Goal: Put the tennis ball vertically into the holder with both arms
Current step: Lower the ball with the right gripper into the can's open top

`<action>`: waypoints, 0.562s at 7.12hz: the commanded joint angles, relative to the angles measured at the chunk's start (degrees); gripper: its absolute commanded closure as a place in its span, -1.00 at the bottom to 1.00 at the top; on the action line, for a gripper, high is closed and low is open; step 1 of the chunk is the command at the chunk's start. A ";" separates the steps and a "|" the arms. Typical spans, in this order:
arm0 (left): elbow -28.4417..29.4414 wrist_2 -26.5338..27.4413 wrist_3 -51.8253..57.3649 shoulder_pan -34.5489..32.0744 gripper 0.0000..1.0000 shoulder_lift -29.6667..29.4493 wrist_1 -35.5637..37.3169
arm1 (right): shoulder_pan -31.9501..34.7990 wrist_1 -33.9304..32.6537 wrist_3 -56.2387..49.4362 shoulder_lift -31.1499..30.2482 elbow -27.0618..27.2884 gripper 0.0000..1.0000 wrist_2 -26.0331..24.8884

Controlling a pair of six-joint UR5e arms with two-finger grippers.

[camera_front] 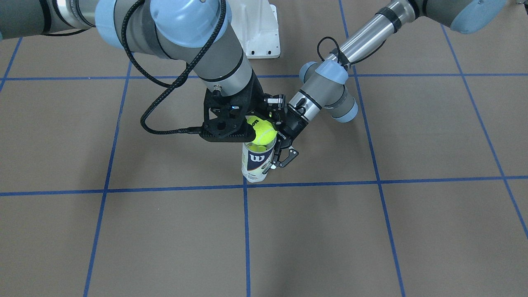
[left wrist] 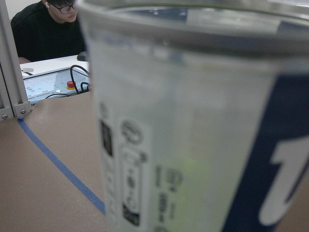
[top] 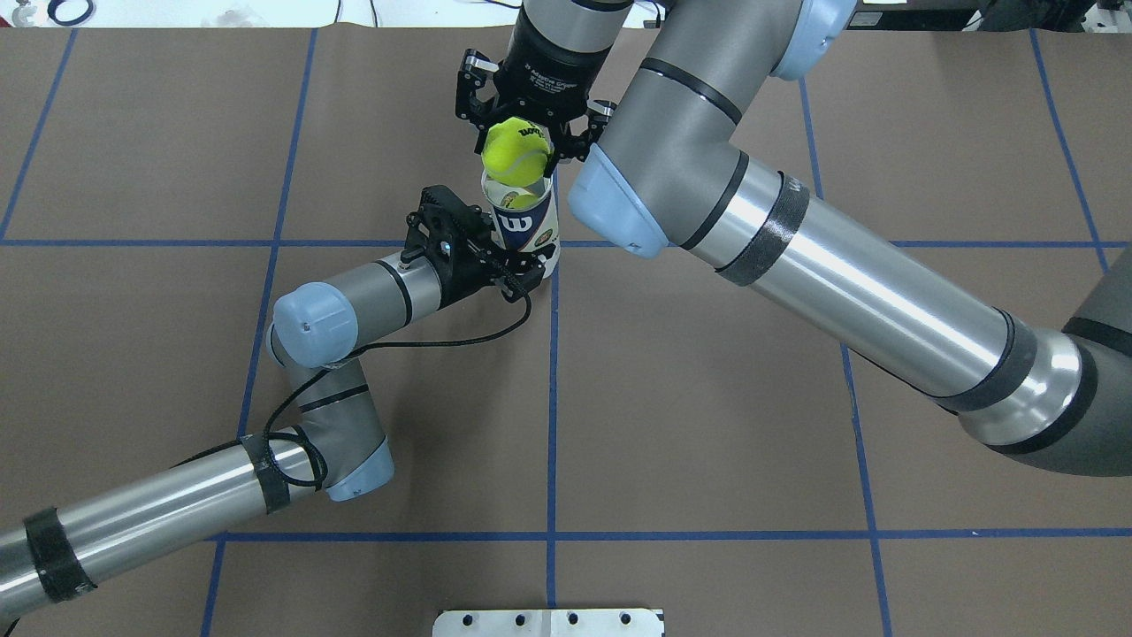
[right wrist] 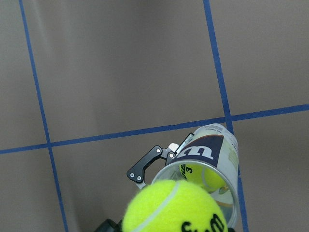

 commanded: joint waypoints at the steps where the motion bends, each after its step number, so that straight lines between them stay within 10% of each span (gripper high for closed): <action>1: 0.00 -0.04 0.00 -0.23 -0.47 0.01 0.00 | -0.05 0.09 0.00 -0.08 0.08 -0.98 -0.03; 4: 0.00 -0.04 0.00 -0.32 -0.47 0.01 0.00 | 0.12 0.09 0.00 -0.25 2.00 -0.97 0.58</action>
